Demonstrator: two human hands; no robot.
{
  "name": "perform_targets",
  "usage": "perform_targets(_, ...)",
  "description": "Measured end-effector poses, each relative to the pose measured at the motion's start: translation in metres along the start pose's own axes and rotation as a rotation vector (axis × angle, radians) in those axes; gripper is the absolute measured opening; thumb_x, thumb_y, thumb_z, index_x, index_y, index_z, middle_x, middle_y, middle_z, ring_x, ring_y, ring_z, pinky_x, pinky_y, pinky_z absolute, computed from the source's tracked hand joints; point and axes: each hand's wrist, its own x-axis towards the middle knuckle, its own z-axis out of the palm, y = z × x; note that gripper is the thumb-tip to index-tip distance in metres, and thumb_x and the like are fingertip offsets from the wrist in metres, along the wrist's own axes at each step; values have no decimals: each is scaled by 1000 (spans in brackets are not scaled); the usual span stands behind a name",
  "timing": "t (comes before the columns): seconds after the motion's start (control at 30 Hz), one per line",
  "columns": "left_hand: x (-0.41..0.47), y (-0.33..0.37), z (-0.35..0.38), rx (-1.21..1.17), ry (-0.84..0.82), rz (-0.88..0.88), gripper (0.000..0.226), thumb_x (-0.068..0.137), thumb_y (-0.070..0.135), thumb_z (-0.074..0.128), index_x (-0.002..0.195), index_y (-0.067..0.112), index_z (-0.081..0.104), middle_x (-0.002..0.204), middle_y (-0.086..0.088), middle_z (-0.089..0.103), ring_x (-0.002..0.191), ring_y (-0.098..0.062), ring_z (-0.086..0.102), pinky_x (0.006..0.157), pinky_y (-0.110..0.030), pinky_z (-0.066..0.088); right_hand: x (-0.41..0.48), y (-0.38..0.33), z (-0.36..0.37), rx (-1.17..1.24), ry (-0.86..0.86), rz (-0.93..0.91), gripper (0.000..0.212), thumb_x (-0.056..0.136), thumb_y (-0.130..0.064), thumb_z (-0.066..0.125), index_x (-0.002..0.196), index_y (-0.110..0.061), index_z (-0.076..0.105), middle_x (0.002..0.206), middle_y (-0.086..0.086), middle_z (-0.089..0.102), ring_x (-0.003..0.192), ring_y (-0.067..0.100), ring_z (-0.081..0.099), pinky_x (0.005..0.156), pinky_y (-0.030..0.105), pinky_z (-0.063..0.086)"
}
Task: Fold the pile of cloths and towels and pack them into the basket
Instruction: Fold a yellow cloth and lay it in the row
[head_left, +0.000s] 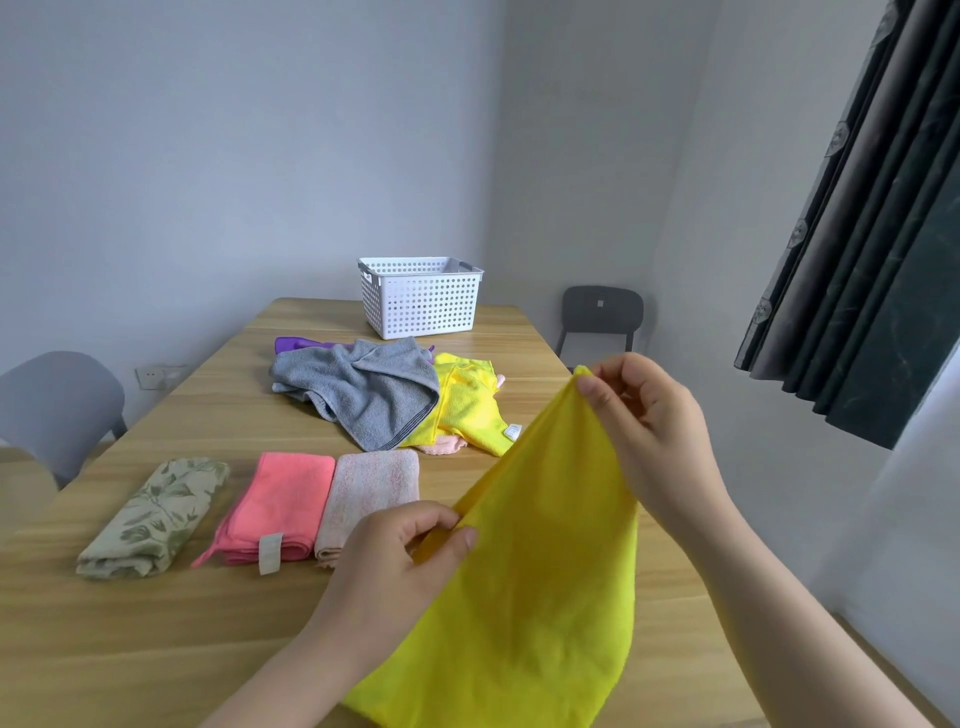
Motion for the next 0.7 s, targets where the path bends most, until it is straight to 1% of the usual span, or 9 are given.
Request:
perform_targets(0.03, 0, 1, 1, 3, -7, -2, 24, 83, 34, 69, 63, 22, 62, 50, 8, 38, 49, -4, 33, 48, -16, 25, 1, 1, -2, -28, 18, -12, 13, 92, -27, 59, 82, -18, 60, 63, -11, 51, 55, 5, 41, 49, 16, 32)
perform_targets(0.07, 0, 2, 1, 6, -18, -2, 29, 84, 31, 67, 59, 21, 57, 49, 10, 34, 48, -5, 30, 47, -16, 23, 2, 2, -4, -50, 32, -21, 13, 93, -27, 58, 84, -17, 59, 65, -9, 51, 56, 5, 41, 50, 17, 32)
perform_targets(0.13, 0, 1, 2, 12, -38, 3, 34, 85, 36, 60, 56, 22, 48, 50, 10, 31, 49, -5, 29, 48, -17, 23, 4, 6, -9, -83, 60, -23, 14, 93, -28, 57, 85, -18, 59, 66, -5, 52, 56, 6, 41, 51, 20, 33)
perform_targets(0.2, -1, -2, 2, 20, -51, 9, 33, 84, 42, 55, 56, 26, 46, 50, 10, 30, 50, -4, 29, 49, -18, 23, 6, 11, -14, -110, 79, -13, 15, 93, -29, 57, 87, -17, 60, 68, -2, 54, 58, 6, 42, 52, 18, 34)
perform_targets(0.33, -3, -9, 1, 24, -63, 16, 28, 82, 45, 55, 57, 31, 52, 52, 11, 34, 52, -4, 33, 51, -18, 25, 6, 18, -21, -134, 89, -2, 15, 93, -27, 58, 85, -15, 60, 64, -5, 50, 57, 5, 40, 50, 14, 32)
perform_targets(0.43, -3, -18, 0, 17, -57, 10, 26, 80, 45, 57, 63, 26, 60, 53, 9, 38, 52, -3, 35, 52, -19, 28, 5, 22, -23, -147, 100, -1, 14, 93, -26, 58, 85, -15, 61, 64, -7, 49, 57, 4, 41, 51, 14, 33)
perform_targets(0.57, -4, -28, -1, 41, -57, -3, 34, 78, 47, 56, 68, 16, 66, 54, 6, 42, 53, -2, 37, 52, -19, 29, 5, 26, -27, -168, 123, 3, 13, 93, -24, 58, 84, -15, 60, 65, -6, 50, 57, 2, 42, 52, 12, 34)
perform_targets(0.63, -4, -32, -3, 40, -67, -19, 34, 77, 47, 57, 70, 16, 68, 54, 5, 43, 53, -1, 37, 52, -20, 29, 6, 28, -28, -179, 129, 8, 13, 93, -24, 58, 84, -16, 60, 65, -6, 50, 56, 0, 42, 51, 11, 34)
perform_targets(0.7, -2, -36, -6, 38, -74, -34, 32, 78, 49, 60, 71, 19, 69, 55, -2, 48, 55, -4, 40, 54, -23, 31, 8, 32, -30, -188, 140, 21, 13, 93, -25, 58, 84, -16, 60, 66, -6, 51, 57, -1, 43, 51, 10, 34)
